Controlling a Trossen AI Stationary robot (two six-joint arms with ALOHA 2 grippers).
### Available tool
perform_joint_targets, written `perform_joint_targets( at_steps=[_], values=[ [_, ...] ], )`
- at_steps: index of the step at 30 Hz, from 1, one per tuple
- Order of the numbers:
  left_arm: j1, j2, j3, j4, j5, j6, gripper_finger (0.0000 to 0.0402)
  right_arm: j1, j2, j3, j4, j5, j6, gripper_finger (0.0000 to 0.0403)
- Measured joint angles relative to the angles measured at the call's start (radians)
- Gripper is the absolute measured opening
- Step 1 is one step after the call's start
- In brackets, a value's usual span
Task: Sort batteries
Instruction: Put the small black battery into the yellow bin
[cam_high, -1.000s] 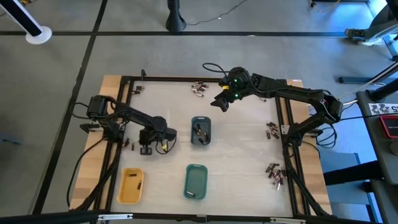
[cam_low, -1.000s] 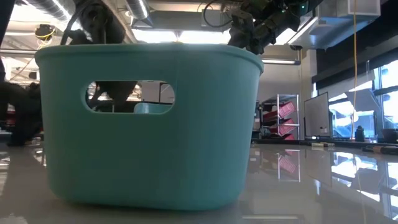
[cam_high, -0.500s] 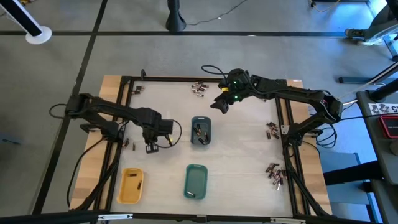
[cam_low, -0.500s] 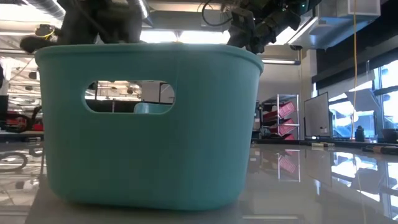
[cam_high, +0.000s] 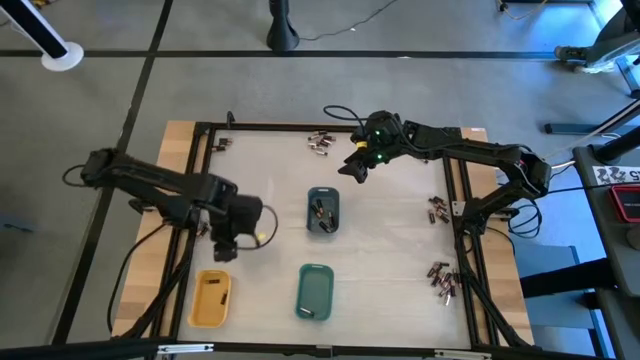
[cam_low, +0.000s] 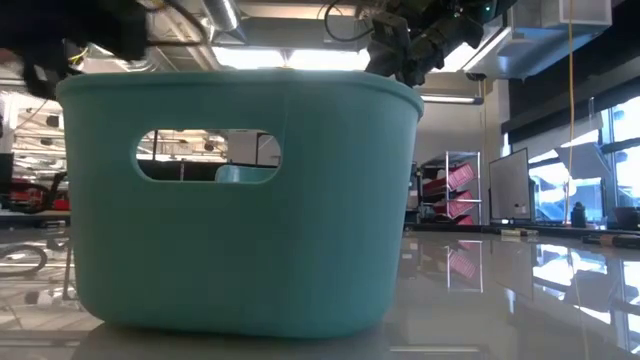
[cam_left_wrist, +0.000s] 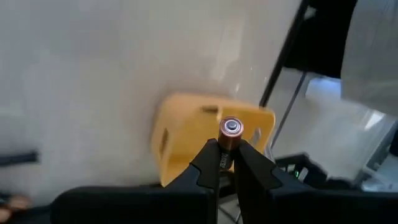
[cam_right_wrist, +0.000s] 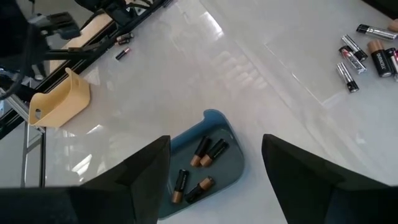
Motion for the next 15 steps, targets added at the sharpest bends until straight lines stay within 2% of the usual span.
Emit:
perform_joint_targets(
  at_steps=[7, 15],
  values=[
    [-0.231, 0.0, -0.067, 0.093, -0.007, -0.191, 0.0019, 0.0, 0.0, 0.0, 0.013, 0.008, -0.013, 0.0254],
    [-0.335, 0.001, -0.192, 0.262, -0.012, -0.376, 0.0023, -0.002, 0.0, 0.0, 0.017, 0.026, -0.03, 0.0254]
  ],
)
